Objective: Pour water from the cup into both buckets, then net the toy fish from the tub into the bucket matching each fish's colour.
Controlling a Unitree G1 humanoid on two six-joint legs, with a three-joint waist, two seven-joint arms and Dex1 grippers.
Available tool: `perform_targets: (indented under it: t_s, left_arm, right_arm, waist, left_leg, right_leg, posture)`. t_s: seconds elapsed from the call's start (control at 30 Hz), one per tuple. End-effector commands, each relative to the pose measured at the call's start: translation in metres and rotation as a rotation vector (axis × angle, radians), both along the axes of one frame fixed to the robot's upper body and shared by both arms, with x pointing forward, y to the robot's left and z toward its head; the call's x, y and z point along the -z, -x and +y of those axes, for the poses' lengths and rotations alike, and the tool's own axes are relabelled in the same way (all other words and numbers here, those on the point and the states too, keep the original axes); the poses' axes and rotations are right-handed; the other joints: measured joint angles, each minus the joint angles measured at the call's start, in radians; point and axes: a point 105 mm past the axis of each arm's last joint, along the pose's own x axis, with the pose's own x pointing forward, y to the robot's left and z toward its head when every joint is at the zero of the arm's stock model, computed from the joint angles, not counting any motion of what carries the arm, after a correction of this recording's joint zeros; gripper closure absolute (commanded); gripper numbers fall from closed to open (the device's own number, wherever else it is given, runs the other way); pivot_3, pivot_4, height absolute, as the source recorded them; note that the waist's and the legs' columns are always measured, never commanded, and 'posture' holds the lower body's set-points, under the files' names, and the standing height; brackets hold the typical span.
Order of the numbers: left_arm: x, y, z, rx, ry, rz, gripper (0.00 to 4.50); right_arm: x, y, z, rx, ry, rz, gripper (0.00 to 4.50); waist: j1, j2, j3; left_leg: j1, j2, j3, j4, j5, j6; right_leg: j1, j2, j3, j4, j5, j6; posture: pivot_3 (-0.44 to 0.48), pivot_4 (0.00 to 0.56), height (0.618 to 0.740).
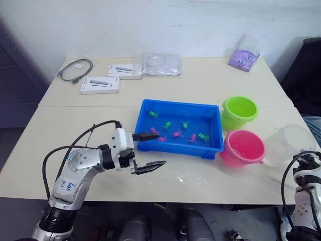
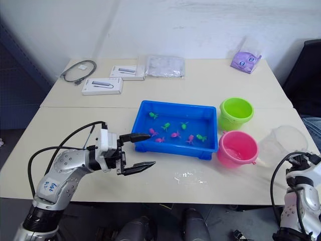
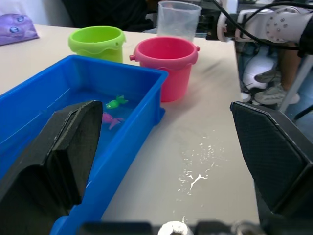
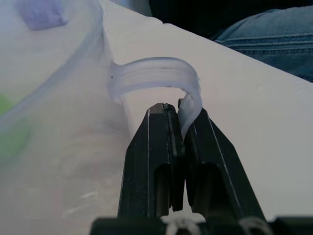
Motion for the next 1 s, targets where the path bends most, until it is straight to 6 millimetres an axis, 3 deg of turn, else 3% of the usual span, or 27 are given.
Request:
perform_targets:
  t_s: [0.03, 0.1, 0.23, 0.4, 0.6, 1.0]
  left_arm:
    - [-0.013, -0.004, 0.009, 0.006, 0.018, -0.026, 0.00]
    - [-0.013, -0.003, 0.007, 0.035, 0.023, -0.013, 0.00]
    - [-0.018, 0.000, -0.005, 0.127, 0.057, 0.043, 0.00]
    - [-0.017, -0.004, -0.012, 0.155, 0.058, 0.049, 0.00]
    - [-0.017, -0.004, -0.015, 0.194, 0.062, 0.057, 0.00]
    - [-0.019, -0.005, -0.021, 0.195, 0.060, 0.012, 0.00]
  right_arm:
    - [-0.058, 0.006, 0.002, -0.043, 0.157, -0.084, 4.47]
    - [-0.071, 0.009, 0.004, -0.070, 0.257, -0.046, 4.47]
    - [-0.115, 0.010, 0.029, -0.211, 0.624, 0.037, 4.47]
    - [-0.134, 0.011, 0.046, -0.287, 0.888, 0.134, 4.47]
    - [-0.142, 0.011, 0.057, -0.259, 1.104, 0.177, 4.47]
    - [-0.126, 0.005, 0.075, -0.221, 1.395, 0.167, 4.47]
  waist:
    - [0.000, 0.001, 0.000]
    - [0.001, 0.001, 0.000]
    - [0.004, 0.000, 0.000]
    - [0.005, -0.001, 0.001]
    - [0.006, -0.002, 0.002]
    - [0.006, -0.003, 0.002]
  left_leg:
    - [0.000, 0.000, 0.000, 0.000, 0.000, 0.000]
    - [-0.001, 0.000, 0.000, 0.000, 0.000, 0.000]
    - [-0.004, 0.000, 0.000, 0.000, 0.000, 0.001]
    - [-0.004, 0.000, -0.001, 0.000, 0.001, 0.002]
    - [-0.005, -0.001, -0.001, 0.001, 0.001, 0.001]
    - [-0.006, -0.001, -0.001, 0.001, 0.003, 0.000]
  right_leg:
    - [0.000, 0.000, 0.000, 0.000, 0.000, 0.000]
    - [-0.001, 0.000, 0.000, 0.000, 0.000, 0.000]
    - [-0.001, 0.000, -0.001, -0.002, 0.001, 0.001]
    - [-0.001, 0.001, -0.002, -0.004, 0.002, 0.003]
    - [-0.001, 0.001, -0.003, -0.006, 0.002, 0.004]
    - [-0.001, 0.001, -0.003, -0.008, 0.002, 0.004]
  posture:
    - [0.000, 0.150, 0.740]
    - [0.000, 0.150, 0.740]
    - [0.000, 0.150, 0.740]
    - [0.000, 0.150, 0.740]
    - [0.000, 0.150, 0.740]
    - [0.000, 0.150, 0.740]
